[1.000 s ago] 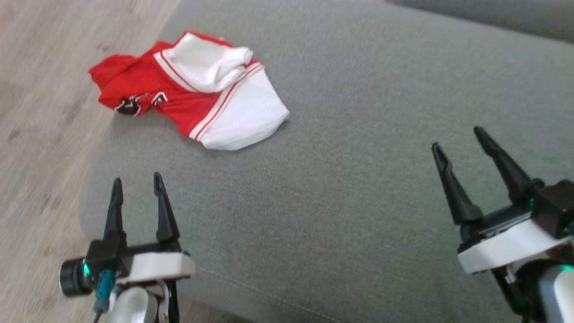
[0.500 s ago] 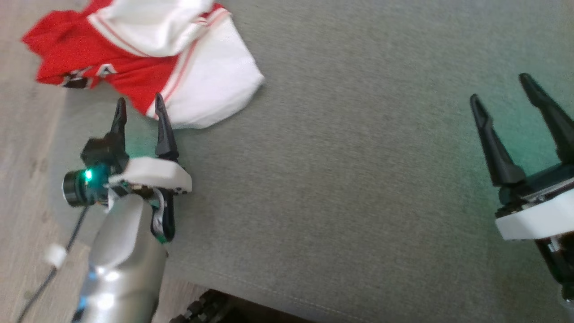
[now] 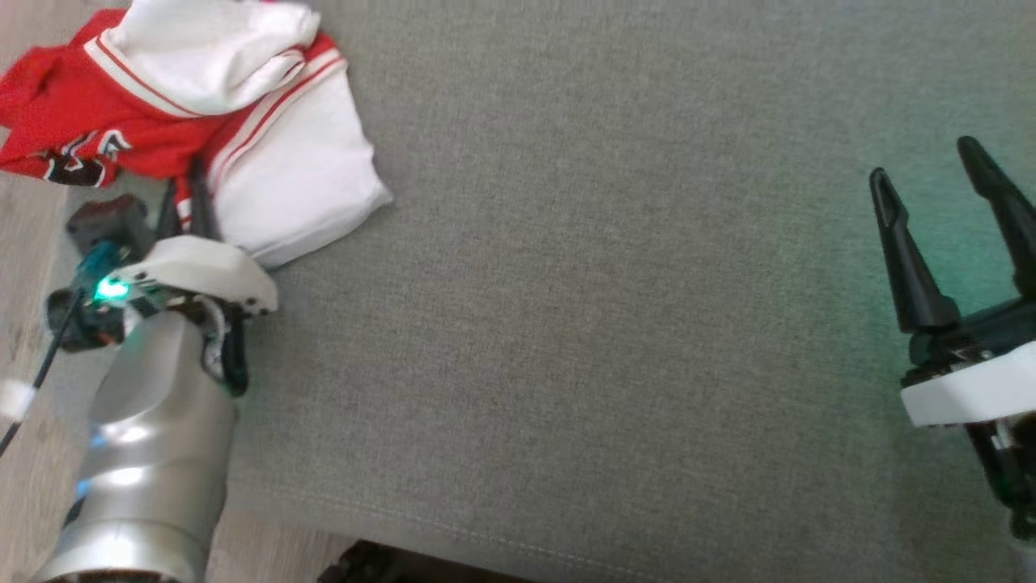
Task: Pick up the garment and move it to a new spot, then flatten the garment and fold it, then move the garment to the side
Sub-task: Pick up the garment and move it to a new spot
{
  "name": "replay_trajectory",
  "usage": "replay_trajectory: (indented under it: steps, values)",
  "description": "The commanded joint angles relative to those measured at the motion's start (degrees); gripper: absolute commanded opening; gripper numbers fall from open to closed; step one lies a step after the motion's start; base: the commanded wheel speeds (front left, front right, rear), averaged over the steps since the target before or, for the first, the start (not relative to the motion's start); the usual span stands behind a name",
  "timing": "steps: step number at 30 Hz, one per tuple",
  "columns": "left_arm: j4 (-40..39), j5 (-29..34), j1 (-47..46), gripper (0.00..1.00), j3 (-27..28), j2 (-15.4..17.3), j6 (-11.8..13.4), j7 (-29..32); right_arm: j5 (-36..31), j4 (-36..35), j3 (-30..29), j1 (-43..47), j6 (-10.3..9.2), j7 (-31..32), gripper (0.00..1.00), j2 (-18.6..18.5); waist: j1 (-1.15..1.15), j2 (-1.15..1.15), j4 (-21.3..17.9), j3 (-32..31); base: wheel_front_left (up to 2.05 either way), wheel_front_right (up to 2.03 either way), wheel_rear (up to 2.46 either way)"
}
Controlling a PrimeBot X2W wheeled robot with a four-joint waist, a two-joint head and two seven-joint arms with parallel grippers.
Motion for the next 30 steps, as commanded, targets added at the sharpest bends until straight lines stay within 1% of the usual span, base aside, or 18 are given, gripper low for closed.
replay_trajectory:
  steps: [1,4,8,11,16,17,21,23,24,27,30]
  values:
    - [-1.8,0.4,0.9,0.0,2.2,4.0,0.8,-1.3,0.1,-1.3,1.1,0.7,-0.04,-0.9,1.0,0.5,0.0,0.0,-0.3,-2.0,0.0,0.0,0.0]
    - [-5.3,0.9,2.2,0.0,3.1,5.5,1.8,-1.9,0.1,0.1,1.7,0.4,-0.04,-2.2,1.0,1.9,0.0,0.0,-0.7,-5.0,0.0,0.0,0.0]
    - [-15.0,2.2,6.5,0.0,5.1,6.9,3.6,-2.0,-0.1,2.2,2.6,0.2,-0.04,-4.0,1.0,3.9,0.0,0.0,-1.7,-9.5,0.0,0.0,0.0]
    - [-21.6,2.7,10.9,0.0,6.5,7.7,4.4,-2.0,-0.2,3.6,2.9,0.1,-0.04,-5.3,1.0,5.5,0.0,0.0,-2.8,-12.6,0.0,0.0,0.0]
    - [-30.9,3.8,18.7,0.0,6.1,7.6,5.9,-1.6,-0.6,6.1,3.0,0.7,-0.04,-7.1,1.0,8.0,0.0,0.0,-5.1,-17.0,0.0,0.0,0.0]
    - [-34.5,4.2,21.8,0.0,5.4,7.4,6.3,-0.3,-0.7,7.0,3.2,1.2,-0.04,-7.6,1.0,9.0,0.0,0.0,-6.5,-18.5,0.0,0.0,0.0]
    - [-42.4,4.5,26.8,0.0,3.6,6.0,7.0,3.2,-0.8,8.2,3.5,2.2,-0.04,-8.3,1.0,10.6,0.0,0.0,-9.4,-20.0,0.0,0.0,0.0]
    - [-45.6,5.0,28.4,0.0,2.1,5.5,7.1,5.0,-0.5,8.7,3.6,2.6,-0.04,-8.5,1.0,11.2,0.0,0.0,-11.0,-20.2,0.0,0.0,0.0]
    - [-45.6,5.0,28.4,0.0,2.1,5.5,7.1,5.0,-0.5,8.7,3.6,2.6,-0.04,-8.5,1.0,11.2,0.0,0.0,-11.0,-20.2,0.0,0.0,0.0]
    - [-48.0,5.5,28.9,0.0,-1.0,4.3,6.0,7.4,-0.4,9.4,4.1,2.9,-0.04,-8.6,1.0,11.8,0.0,0.0,-14.0,-20.1,0.0,0.0,0.0]
    - [-48.2,6.1,27.9,0.0,-4.5,2.6,4.6,8.9,-0.1,10.0,4.4,2.7,-0.04,-9.0,1.0,12.1,0.0,0.0,-17.5,-19.6,0.0,0.0,0.0]
